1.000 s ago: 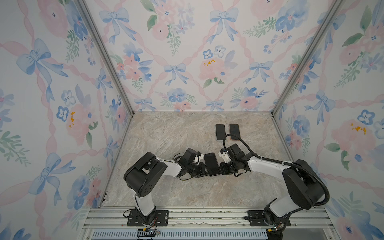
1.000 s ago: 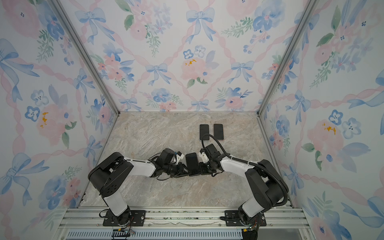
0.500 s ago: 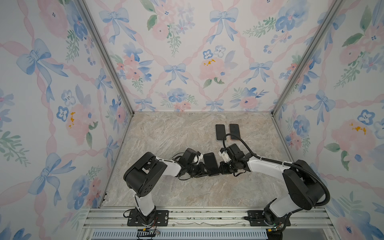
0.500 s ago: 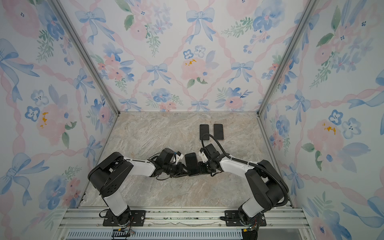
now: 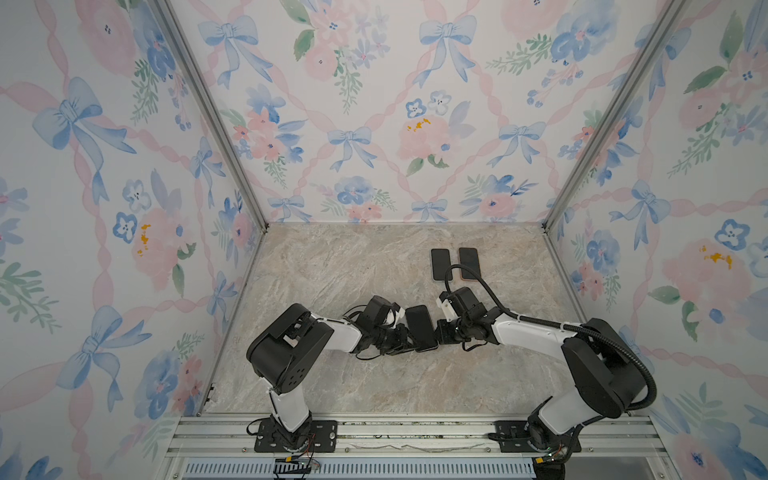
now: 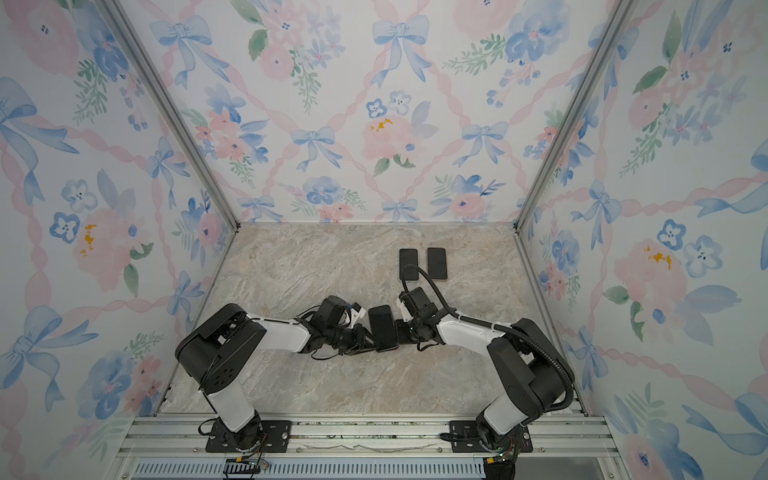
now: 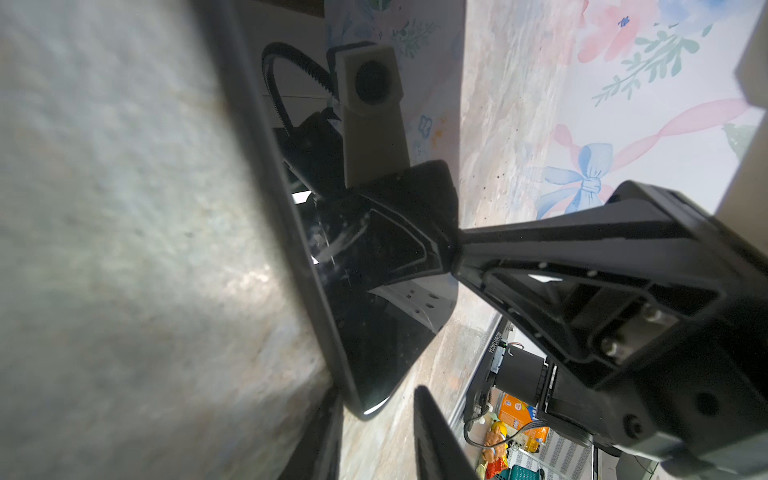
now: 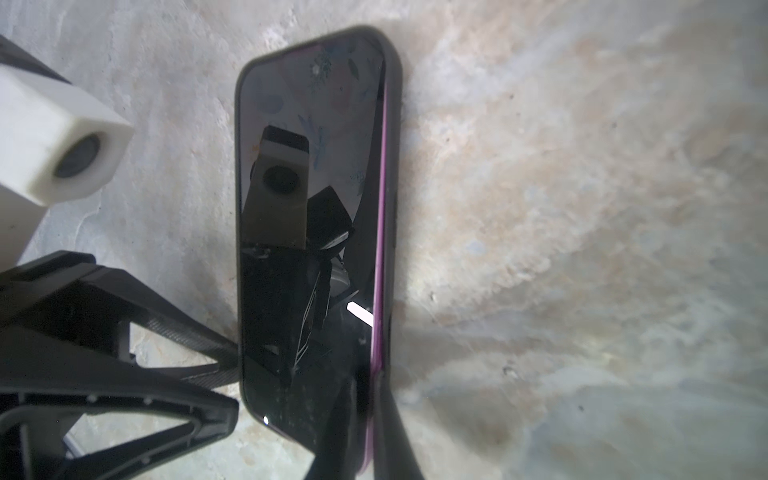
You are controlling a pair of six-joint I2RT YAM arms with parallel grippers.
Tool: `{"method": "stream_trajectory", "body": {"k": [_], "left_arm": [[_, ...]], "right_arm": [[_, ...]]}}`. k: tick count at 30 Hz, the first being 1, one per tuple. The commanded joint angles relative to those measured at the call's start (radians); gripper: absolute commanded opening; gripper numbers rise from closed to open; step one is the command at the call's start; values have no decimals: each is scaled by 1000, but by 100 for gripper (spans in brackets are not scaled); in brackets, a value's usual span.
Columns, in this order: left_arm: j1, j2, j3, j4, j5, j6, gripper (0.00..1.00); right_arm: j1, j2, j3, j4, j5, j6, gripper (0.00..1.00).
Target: Put the phone into the phone case
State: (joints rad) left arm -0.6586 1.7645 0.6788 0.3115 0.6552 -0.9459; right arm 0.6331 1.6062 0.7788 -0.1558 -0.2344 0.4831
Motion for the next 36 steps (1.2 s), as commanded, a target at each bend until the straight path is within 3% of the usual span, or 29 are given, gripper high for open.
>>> {"method": "stream_trajectory", "body": {"k": [1,7,11,22,28,36], "left_arm": [[-1,55,-2,-59,-56,33,31],[44,25,-25,-119,-78,63,31],[47,24,-12,-189,-102,86,32],[48,100,43,-203,-82,105,31],[59,95,34,-223,-92,106,30],[67,89,50,-290,-117,127,30]], "right_arm": [[109,108,-59,-18,-129,10,10],[41,-24,-1,-190,-114,-68,15],[-9,-35,51,-266,-150,-118,18],[-61,31,114,-292,-198,-148,17],[-105,-18,150,-330,-194,-152,27],[-98,43,149,-319,-216,-160,25]]}}
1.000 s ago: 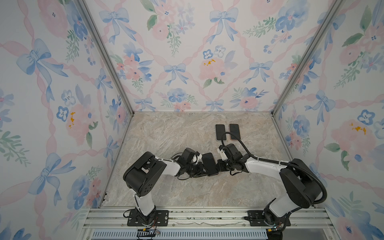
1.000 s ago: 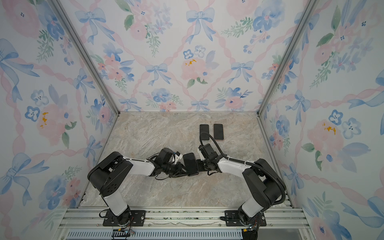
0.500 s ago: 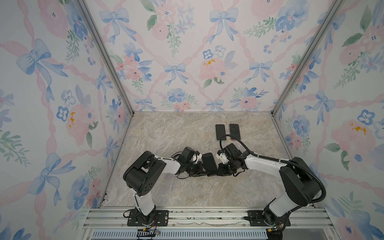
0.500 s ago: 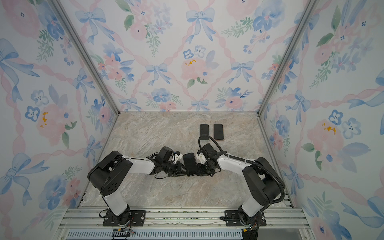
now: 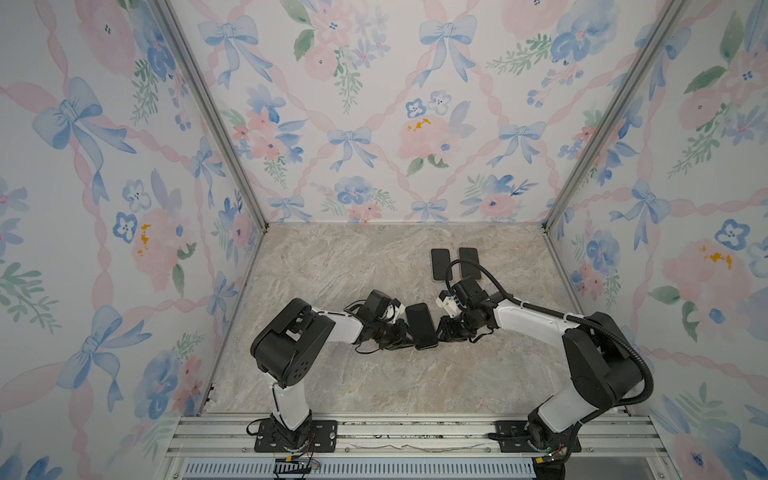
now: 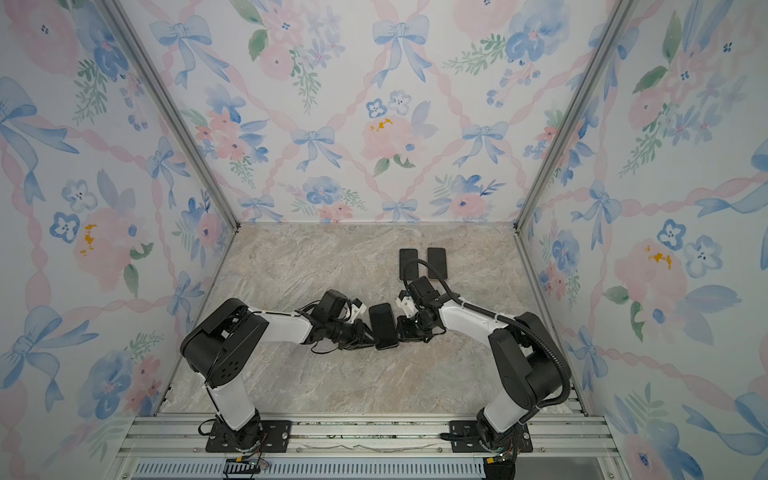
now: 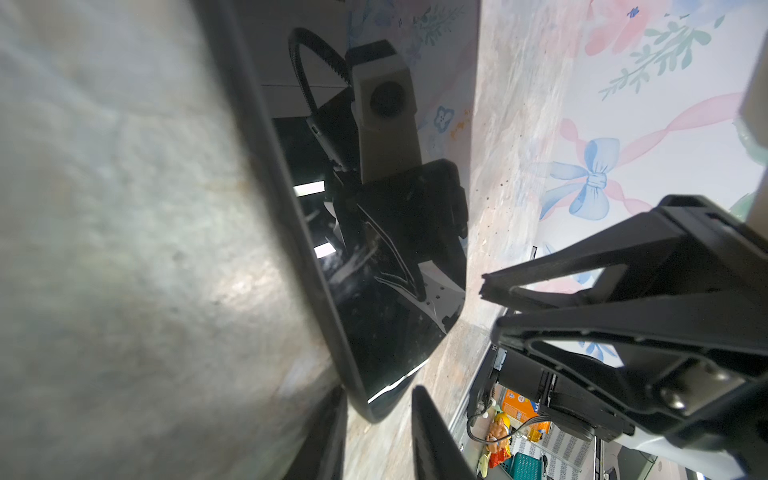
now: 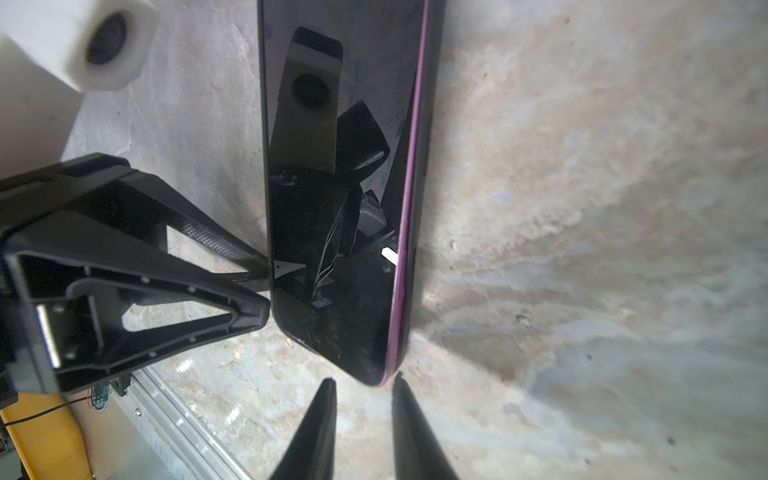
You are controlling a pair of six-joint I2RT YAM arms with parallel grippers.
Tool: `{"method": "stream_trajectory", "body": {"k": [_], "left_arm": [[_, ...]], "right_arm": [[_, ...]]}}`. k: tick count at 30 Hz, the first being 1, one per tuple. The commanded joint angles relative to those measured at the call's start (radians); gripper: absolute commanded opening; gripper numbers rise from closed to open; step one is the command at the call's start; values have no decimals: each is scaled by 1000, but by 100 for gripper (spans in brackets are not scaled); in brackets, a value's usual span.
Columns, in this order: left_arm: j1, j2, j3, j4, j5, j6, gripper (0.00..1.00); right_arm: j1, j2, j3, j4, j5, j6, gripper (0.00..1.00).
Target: Put the phone into the phone case
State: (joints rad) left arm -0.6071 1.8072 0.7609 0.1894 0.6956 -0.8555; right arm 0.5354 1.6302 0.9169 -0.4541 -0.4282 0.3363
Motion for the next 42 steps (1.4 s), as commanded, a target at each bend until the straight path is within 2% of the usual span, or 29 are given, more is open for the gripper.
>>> {"method": "stream_trajectory", "body": {"k": [1,9,27,38,42], "left_arm": [[15,48,-32,-168,-159,38,29],[9,72,-32,-166,-163,48,25],[8,88,6,-166,-157,62,23],[10,82,-1,-160,-156,65,23],[10,80,-3,-159,-153,66,23]], "right_arm": [[4,46,8,-18,-24,-15,24],[28,103,-3,-6,-19,-22,12],[95,189,7,-14,82,17,9],[117,240,-13,31,88,41,8],[117,213,-7,9,96,37,8]]}}
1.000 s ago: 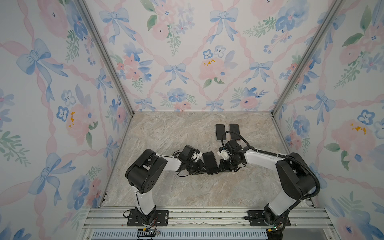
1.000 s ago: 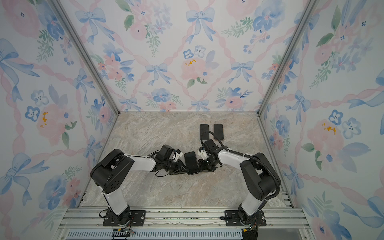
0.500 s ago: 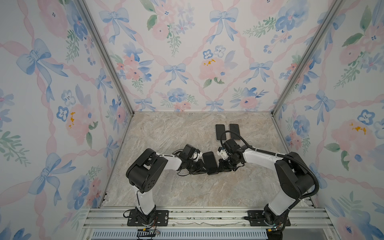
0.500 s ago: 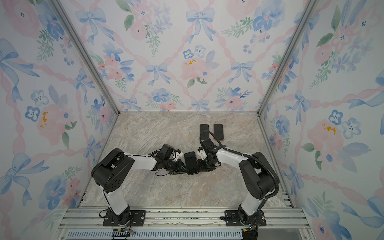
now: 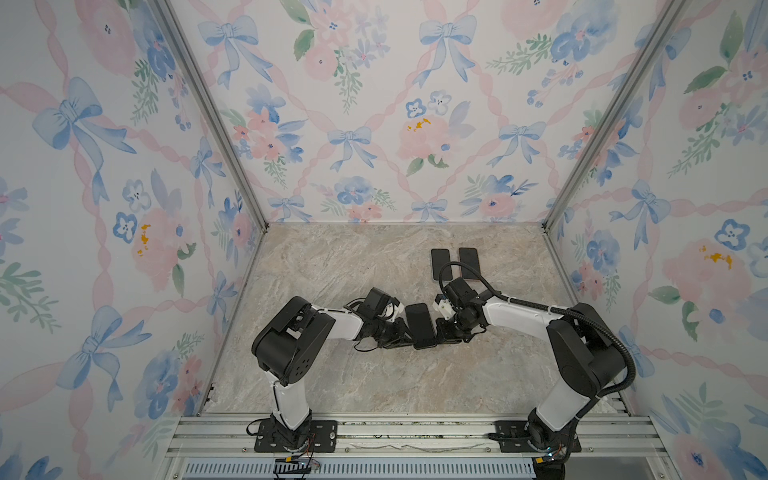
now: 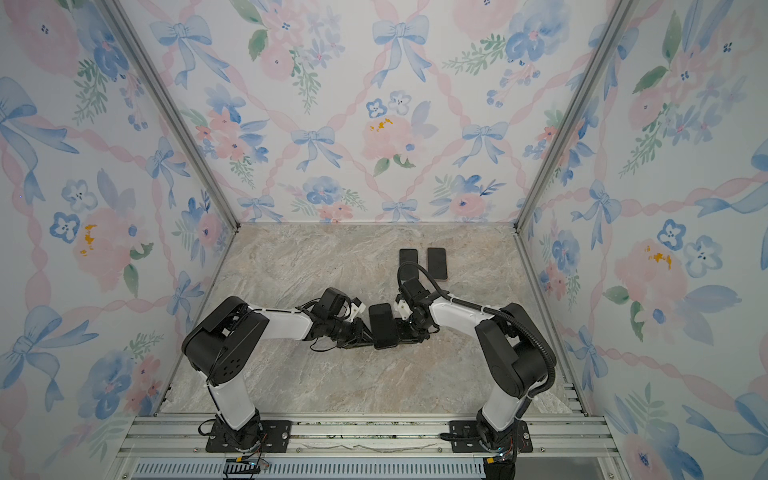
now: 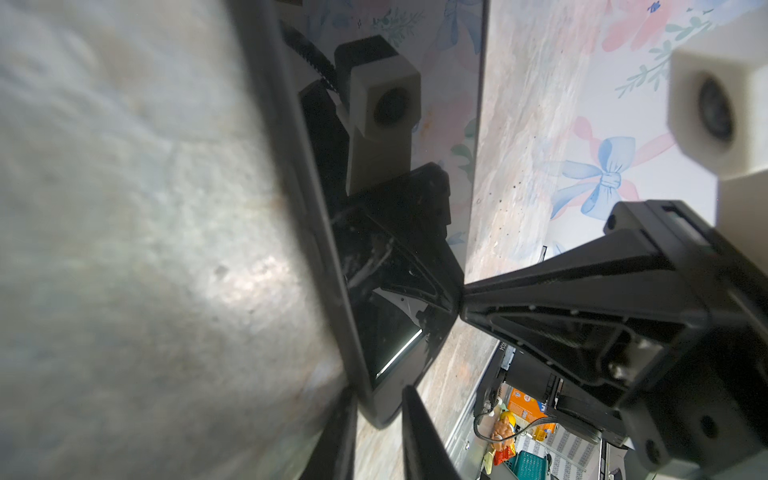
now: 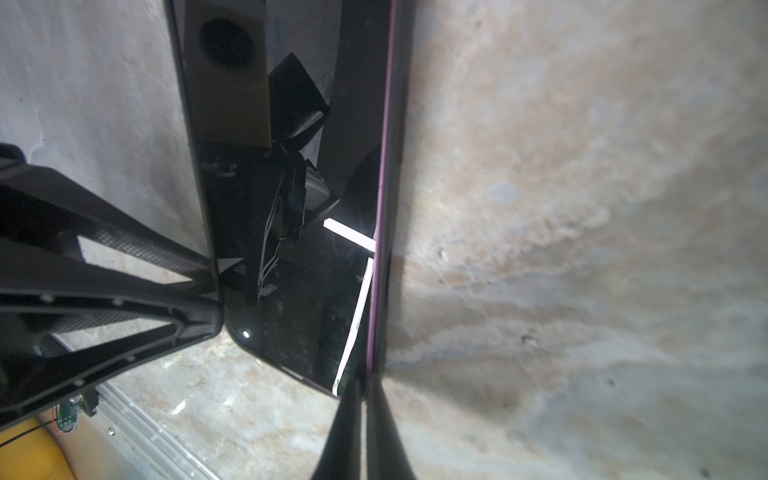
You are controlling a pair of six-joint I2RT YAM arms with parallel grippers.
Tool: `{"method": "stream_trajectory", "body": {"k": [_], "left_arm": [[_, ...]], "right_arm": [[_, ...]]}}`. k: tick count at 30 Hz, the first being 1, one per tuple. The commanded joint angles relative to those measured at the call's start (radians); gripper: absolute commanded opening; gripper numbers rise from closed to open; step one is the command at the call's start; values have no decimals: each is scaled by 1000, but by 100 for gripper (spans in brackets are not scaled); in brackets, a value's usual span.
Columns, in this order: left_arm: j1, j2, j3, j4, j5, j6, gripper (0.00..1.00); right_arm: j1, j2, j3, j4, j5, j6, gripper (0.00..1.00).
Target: Put the phone into the phone case
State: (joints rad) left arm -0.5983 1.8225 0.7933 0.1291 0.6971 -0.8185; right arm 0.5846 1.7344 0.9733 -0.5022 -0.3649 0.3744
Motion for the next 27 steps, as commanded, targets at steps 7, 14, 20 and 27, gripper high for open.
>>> {"method": "stream_trajectory", "body": {"k": [7,14,20,27], "left_arm": [[23,-10,-49,-138,-185,39,26],[45,-44,-49,-187,-189,66,37],[27,-3,-12,-185,-155,67,38],[8,44,17,-160,-128,58,38]], "right_arm": [[40,-73,47,-121,117,-49,15],[12,-116,41,-56,114,-36,32],[19,-46,34,10,77,-19,36],[27,11,15,50,60,-12,34]]}}
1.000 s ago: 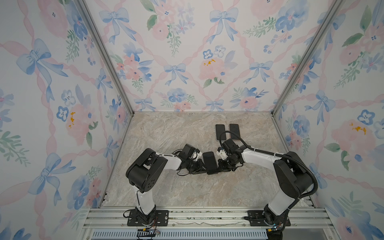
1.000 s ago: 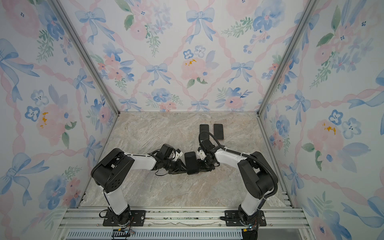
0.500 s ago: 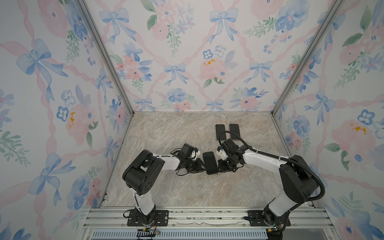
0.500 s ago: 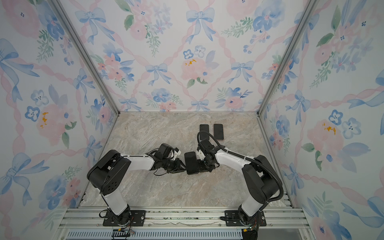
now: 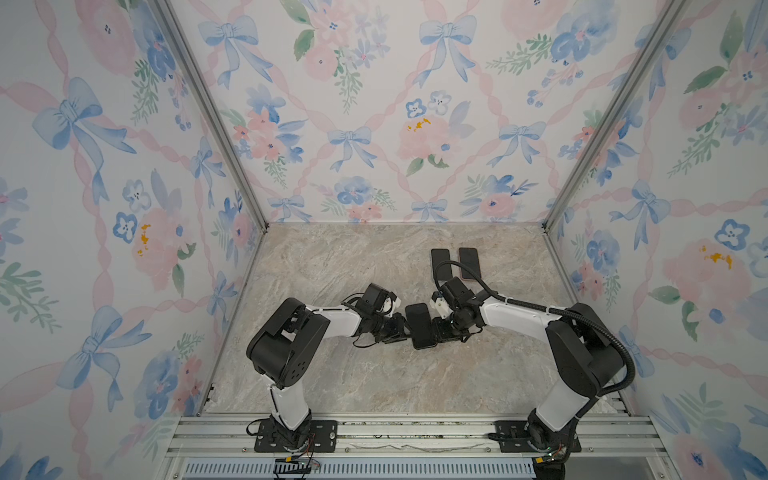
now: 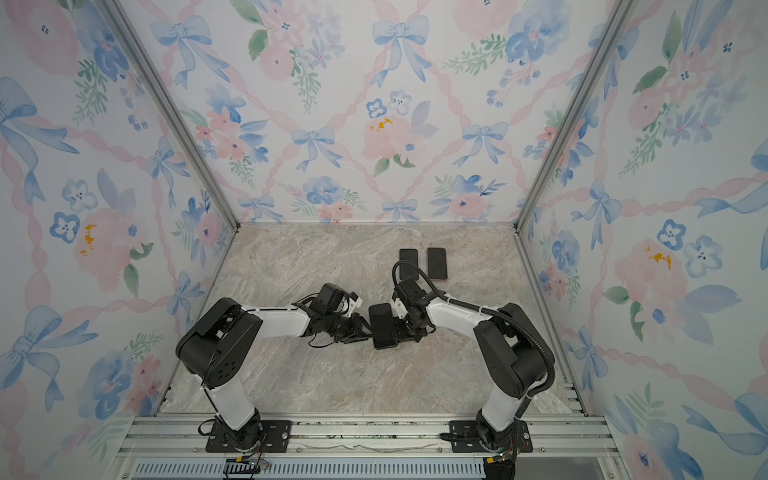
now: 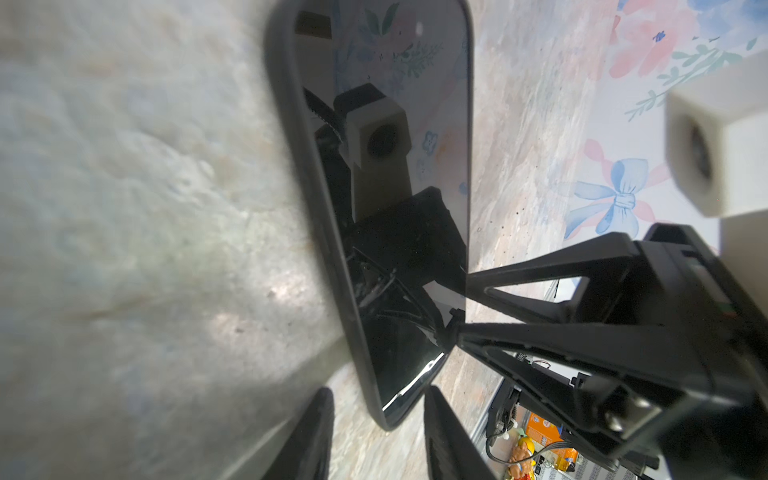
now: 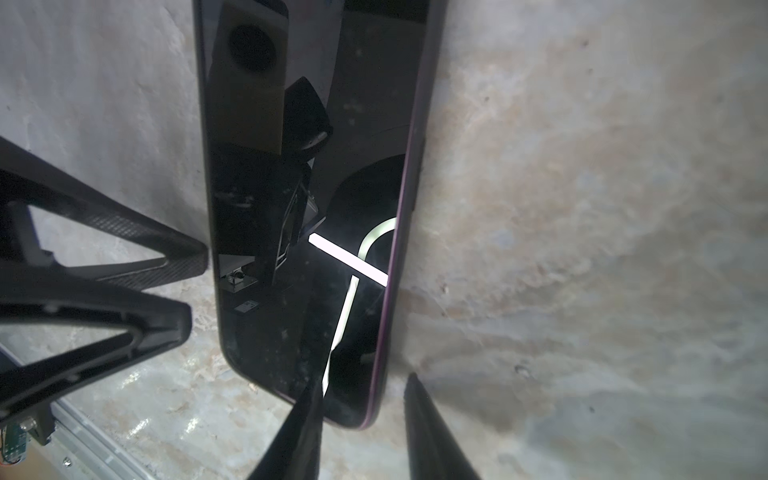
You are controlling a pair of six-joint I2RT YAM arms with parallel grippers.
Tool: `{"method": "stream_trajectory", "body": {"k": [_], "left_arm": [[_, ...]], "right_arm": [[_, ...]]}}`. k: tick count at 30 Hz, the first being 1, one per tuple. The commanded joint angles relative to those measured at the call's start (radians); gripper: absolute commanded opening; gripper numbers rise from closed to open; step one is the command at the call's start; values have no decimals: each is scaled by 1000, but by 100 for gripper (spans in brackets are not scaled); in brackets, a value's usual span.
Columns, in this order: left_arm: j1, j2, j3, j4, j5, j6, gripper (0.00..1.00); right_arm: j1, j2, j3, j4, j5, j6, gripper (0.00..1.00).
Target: Put the phone into the phone case
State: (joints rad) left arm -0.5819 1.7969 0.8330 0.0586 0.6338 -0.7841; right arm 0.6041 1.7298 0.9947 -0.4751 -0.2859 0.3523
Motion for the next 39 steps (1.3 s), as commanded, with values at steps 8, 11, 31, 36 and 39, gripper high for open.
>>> {"method": "stream_trajectory", "body": {"k": [8,11,31,36,39], "left_arm": [[-19,99,4,-80,-59,22,35],[-19,100,7,-80,-59,23,35],[46,-4,-55,-126,-97,44,41],[86,76,71,-137,-80,67,42],[86,124,144,-143,-62,72,42]], "right_arm": [[29,36,-5,31,-23,18,25],[33,40,-8,36,-20,23,21],[-4,-80,69,-2,47,6,31],[-39,46,170,40,41,-22,38],[-55,116,232,31,57,-34,44]]}}
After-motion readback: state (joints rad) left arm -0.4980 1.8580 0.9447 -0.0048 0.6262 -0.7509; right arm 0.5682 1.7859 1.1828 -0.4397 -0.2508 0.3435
